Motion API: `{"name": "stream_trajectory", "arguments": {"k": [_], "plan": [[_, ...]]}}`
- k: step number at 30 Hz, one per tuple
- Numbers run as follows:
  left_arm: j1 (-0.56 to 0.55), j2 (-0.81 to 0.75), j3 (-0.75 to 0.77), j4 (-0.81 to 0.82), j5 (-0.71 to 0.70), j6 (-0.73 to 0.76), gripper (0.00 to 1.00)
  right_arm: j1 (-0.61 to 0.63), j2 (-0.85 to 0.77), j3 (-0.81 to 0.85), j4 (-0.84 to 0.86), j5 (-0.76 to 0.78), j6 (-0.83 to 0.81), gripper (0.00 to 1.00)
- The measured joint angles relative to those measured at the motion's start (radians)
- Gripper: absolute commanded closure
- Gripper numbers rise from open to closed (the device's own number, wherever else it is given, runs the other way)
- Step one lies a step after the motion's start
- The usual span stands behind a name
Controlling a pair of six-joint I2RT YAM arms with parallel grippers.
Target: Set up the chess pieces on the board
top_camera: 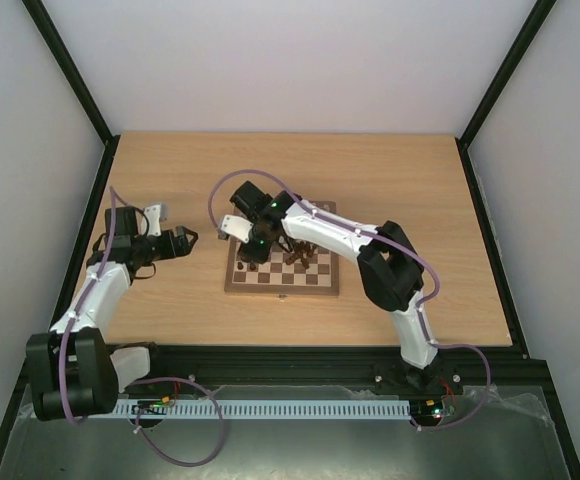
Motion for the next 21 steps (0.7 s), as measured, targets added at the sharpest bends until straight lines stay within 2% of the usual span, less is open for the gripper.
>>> {"name": "stream_trajectory", "arguments": {"k": [7, 11, 21], "plan": [[-0.049, 0.091, 0.122, -0.066, -0.043, 0.121, 0.19, -0.085, -0.018, 0.053, -0.026, -0.002, 0.032, 0.68], [-0.061, 0.127, 0.175, -0.087, -0.036, 0.161, 0.24, -0.134, -0.018, 0.055, -0.040, 0.017, 0.045, 0.69], [-0.062, 0.161, 0.189, -0.127, -0.045, 0.187, 0.23, -0.132, 0.021, 0.065, -0.078, 0.015, 0.055, 0.68]]}}
